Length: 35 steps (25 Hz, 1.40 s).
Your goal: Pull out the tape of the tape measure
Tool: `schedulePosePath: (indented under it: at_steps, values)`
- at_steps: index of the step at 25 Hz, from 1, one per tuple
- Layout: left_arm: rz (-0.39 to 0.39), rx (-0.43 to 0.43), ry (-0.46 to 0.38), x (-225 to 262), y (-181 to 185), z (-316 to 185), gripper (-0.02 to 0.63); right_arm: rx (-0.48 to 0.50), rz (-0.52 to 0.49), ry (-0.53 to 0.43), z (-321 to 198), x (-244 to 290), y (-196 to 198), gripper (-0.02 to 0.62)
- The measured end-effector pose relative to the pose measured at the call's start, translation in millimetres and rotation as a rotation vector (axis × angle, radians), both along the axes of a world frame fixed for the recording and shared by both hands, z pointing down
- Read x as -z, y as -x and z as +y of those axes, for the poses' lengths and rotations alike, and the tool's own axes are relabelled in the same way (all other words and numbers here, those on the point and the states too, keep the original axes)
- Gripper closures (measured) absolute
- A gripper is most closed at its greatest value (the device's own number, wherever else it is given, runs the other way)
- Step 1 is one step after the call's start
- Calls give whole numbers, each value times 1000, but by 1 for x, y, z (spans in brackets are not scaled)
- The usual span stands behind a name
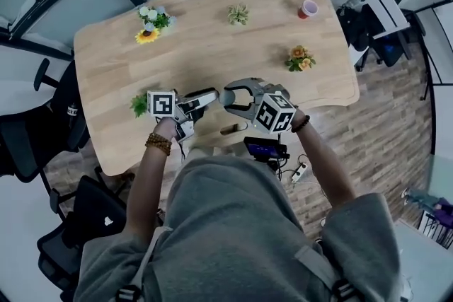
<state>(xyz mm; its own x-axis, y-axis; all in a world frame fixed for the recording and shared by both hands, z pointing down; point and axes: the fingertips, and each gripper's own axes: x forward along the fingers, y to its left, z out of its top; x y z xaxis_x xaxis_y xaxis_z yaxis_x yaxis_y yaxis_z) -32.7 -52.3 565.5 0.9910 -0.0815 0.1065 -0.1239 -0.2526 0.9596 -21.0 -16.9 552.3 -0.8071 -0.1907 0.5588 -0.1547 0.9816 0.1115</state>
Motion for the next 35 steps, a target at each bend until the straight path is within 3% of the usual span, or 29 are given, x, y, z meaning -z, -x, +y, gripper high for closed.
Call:
schedulePosePath:
  at_steps: [6,8,12,16,21,26,30,35]
  values:
    - [10,-118,-9,-3,-17,20,420,72,37,23,4,-2,-4,371]
    - [13,-125,-4,-5,-20,23,428,96,55,27,7,-4,-4,371]
    - [18,-124,6,-4,-22,26,538,140,96,11,10,-9,-4,371]
    - [45,-78,29,-3,-25,24,541,155,117,-45,6,-11,-4,370]
    - [13,65,131,-2,-14,10,541,16,41,-96,-11,1,-16,368]
    - [89,166,165,9,-6,-3,541,-155,-34,-92,-26,14,-37,383]
    - [112,224,165,13,3,-8,541,-170,-28,-91,-22,11,-33,403]
    - [123,238,167,14,7,-10,543,-184,-31,-92,-27,8,-23,452]
